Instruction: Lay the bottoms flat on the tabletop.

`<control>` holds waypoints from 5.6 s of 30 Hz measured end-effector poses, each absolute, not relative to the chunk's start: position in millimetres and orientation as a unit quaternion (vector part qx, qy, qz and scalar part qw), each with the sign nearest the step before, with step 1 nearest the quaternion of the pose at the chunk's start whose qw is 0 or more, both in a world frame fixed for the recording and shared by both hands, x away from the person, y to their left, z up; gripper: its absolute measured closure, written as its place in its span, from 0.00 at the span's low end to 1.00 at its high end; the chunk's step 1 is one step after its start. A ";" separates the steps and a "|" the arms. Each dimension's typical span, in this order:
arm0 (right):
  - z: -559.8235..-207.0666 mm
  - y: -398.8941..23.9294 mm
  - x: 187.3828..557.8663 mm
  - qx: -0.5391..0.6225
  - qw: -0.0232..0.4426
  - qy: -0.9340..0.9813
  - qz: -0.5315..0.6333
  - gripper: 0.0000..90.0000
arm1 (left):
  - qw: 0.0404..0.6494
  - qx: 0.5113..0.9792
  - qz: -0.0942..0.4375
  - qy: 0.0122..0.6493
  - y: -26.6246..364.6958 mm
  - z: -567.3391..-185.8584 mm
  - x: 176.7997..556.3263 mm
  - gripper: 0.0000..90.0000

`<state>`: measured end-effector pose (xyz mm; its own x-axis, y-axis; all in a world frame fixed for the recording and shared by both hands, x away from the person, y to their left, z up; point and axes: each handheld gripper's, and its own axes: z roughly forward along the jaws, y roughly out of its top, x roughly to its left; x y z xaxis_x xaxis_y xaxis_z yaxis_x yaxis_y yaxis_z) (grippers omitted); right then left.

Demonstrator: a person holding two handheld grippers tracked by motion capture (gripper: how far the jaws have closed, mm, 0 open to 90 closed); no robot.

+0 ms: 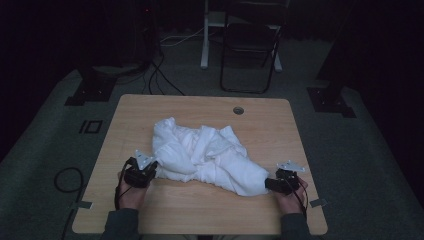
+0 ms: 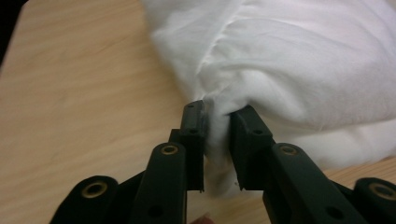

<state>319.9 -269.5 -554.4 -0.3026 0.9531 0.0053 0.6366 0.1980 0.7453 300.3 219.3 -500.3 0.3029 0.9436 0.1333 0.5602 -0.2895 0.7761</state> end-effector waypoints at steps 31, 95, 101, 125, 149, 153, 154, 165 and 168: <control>-554.4 -269.5 319.7 0.539 0.240 0.736 0.331 0.25 | 0.381 0.779 0.278 0.412 162.5 -471.7 300.8 0.61; -554.4 -268.6 319.0 0.540 0.239 0.736 0.331 0.25 | 0.351 0.797 0.234 0.432 88.6 -492.4 374.2 0.33; -554.4 -268.6 319.0 0.540 0.239 0.736 0.331 0.25 | 0.325 0.812 0.207 0.438 76.2 -514.3 383.2 0.51; -554.5 -268.7 318.4 0.538 0.239 0.738 0.331 0.25 | 0.371 0.806 0.243 0.392 130.1 -482.2 285.2 0.94; -553.5 -267.9 314.7 0.537 0.242 0.736 0.334 0.38 | 0.310 0.810 0.221 0.445 174.2 -542.2 226.5 0.94; -549.1 -266.1 310.4 0.533 0.233 0.740 0.338 0.46 | 0.307 0.812 0.224 0.443 173.1 -542.1 226.5 0.94; -546.8 -264.7 308.4 0.530 0.234 0.741 0.340 0.46 | 0.307 0.812 0.221 0.443 173.6 -541.7 226.9 0.93; -496.9 -239.5 286.9 0.478 0.256 0.748 0.383 0.46 | 0.354 0.785 0.220 0.459 200.1 -519.8 221.7 0.57; -483.3 -228.2 282.7 0.462 0.258 0.754 0.388 0.46 | 0.363 0.773 0.234 0.464 206.9 -510.7 225.5 0.54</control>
